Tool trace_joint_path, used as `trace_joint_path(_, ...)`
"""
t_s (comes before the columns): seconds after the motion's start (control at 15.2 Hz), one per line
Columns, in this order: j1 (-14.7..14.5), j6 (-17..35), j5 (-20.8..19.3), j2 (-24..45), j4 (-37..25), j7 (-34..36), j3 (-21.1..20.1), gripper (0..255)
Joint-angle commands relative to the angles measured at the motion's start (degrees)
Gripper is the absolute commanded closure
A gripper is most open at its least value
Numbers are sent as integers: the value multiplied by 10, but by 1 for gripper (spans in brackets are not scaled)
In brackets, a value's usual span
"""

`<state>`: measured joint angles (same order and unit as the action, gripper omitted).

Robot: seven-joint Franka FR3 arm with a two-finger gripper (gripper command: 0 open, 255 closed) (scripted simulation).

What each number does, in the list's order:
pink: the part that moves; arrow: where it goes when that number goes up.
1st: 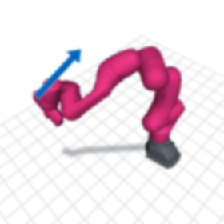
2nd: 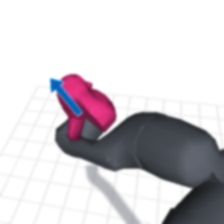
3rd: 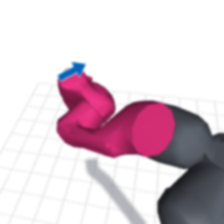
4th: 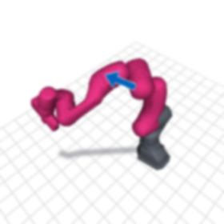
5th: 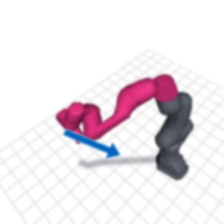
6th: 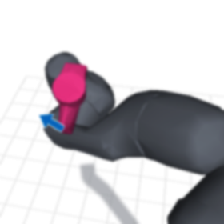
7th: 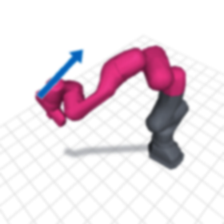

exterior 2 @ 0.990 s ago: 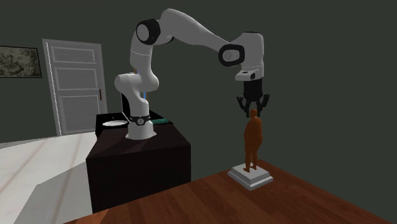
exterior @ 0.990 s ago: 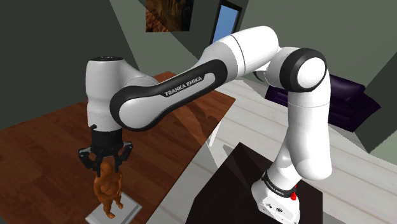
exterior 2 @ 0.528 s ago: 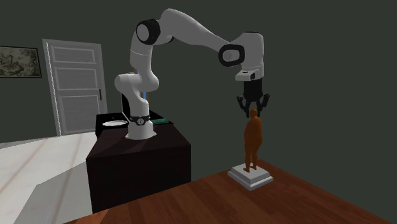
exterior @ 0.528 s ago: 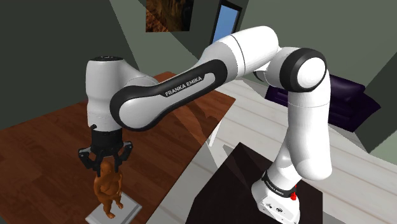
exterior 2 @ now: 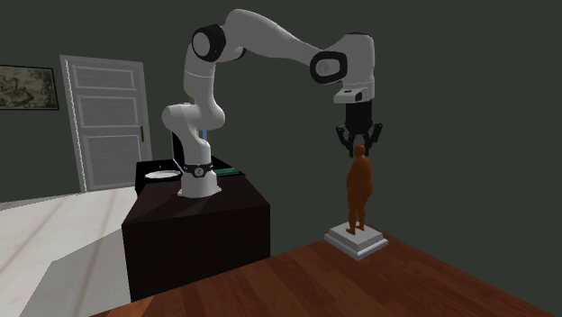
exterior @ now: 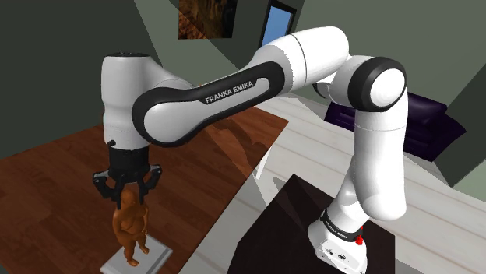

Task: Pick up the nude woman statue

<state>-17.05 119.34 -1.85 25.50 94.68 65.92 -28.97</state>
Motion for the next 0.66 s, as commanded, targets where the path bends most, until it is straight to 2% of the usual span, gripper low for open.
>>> trace_joint_path(0.0,1,-12,2,-6,-8,0,-2,255)
trace_joint_path(0.59,2,-61,9,-22,-42,2,-6,255)
